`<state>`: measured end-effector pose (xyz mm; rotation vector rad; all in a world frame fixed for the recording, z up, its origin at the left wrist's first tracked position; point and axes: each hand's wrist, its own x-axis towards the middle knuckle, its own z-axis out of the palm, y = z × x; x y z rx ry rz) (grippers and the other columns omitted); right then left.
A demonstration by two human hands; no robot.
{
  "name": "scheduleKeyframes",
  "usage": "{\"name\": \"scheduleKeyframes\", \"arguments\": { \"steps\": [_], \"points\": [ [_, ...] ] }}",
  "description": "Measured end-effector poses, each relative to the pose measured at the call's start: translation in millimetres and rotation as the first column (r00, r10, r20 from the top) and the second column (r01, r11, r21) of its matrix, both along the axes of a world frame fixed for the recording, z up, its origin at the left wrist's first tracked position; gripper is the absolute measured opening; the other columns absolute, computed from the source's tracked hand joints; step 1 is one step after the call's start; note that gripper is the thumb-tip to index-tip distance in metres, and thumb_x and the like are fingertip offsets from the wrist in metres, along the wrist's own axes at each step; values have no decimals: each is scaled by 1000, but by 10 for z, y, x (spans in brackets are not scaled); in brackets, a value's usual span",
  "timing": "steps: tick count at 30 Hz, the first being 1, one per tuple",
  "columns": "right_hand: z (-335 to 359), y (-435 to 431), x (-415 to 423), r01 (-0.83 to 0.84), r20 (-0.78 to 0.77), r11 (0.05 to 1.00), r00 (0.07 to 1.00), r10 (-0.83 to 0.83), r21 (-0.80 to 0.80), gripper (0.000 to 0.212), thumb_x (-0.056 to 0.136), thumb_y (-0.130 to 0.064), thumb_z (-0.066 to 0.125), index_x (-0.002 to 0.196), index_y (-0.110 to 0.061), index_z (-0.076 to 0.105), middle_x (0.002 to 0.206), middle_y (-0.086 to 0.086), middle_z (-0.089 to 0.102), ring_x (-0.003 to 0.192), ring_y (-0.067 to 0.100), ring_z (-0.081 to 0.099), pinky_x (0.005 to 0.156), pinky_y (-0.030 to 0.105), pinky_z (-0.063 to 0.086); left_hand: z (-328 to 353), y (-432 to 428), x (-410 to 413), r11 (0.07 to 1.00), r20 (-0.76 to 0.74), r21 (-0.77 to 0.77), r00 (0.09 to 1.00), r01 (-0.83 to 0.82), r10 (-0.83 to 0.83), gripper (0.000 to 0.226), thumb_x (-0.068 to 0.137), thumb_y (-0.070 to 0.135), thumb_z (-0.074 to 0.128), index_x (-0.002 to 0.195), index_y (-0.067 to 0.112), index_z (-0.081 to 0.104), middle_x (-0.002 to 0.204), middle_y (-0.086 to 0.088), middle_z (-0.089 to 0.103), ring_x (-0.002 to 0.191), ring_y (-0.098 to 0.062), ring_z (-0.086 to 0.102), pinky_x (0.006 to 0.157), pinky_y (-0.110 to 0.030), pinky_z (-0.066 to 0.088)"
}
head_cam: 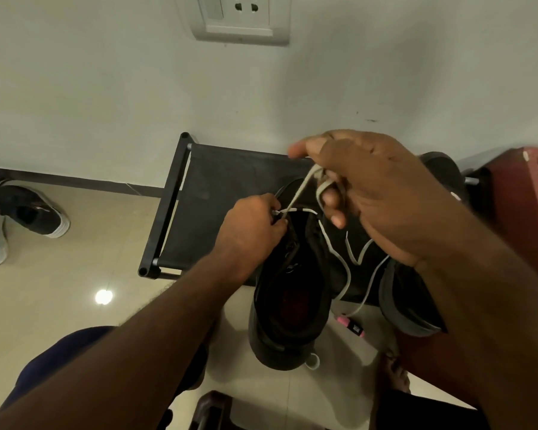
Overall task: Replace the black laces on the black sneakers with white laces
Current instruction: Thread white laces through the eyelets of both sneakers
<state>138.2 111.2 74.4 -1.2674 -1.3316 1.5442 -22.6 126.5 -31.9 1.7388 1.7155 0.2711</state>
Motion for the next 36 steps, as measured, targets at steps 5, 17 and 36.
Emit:
{"name": "scheduleKeyframes", "arguments": {
  "steps": [5, 17, 36],
  "points": [
    [-34, -12, 62, 48, 333, 997, 941, -66, 62, 41, 100, -40, 55, 77, -5, 58, 60, 1, 53, 43, 7, 41, 41, 19, 36, 12, -11, 19, 1000, -19, 21, 1000, -12, 13, 28, 90, 25, 67, 116, 17, 64, 92, 1, 67, 83, -16, 65, 80, -38, 58],
    [-346, -181, 163, -253, 846, 937, 418, 331, -241, 37, 100, -40, 55, 70, -18, 51, 65, -2, 51, 58, 10, 50, 57, 25, 37, -4, -41, 63, 999, -39, 45, 999, -29, 31, 23, 91, 27, 66, 112, 16, 65, 94, 0, 65, 82, -14, 64, 76, -34, 57],
    [-346, -297, -25, -81, 345, 988, 938, 33, 128, 42, 104, -24, 47, 69, -6, 61, 48, -14, 47, 46, 1, 47, 50, 10, 36, -58, -84, 102, 983, -121, 181, 993, 12, 10, 19, 94, 23, 59, 77, 20, 52, 83, -2, 57, 71, -20, 57, 66, -36, 52]
  ]
}}
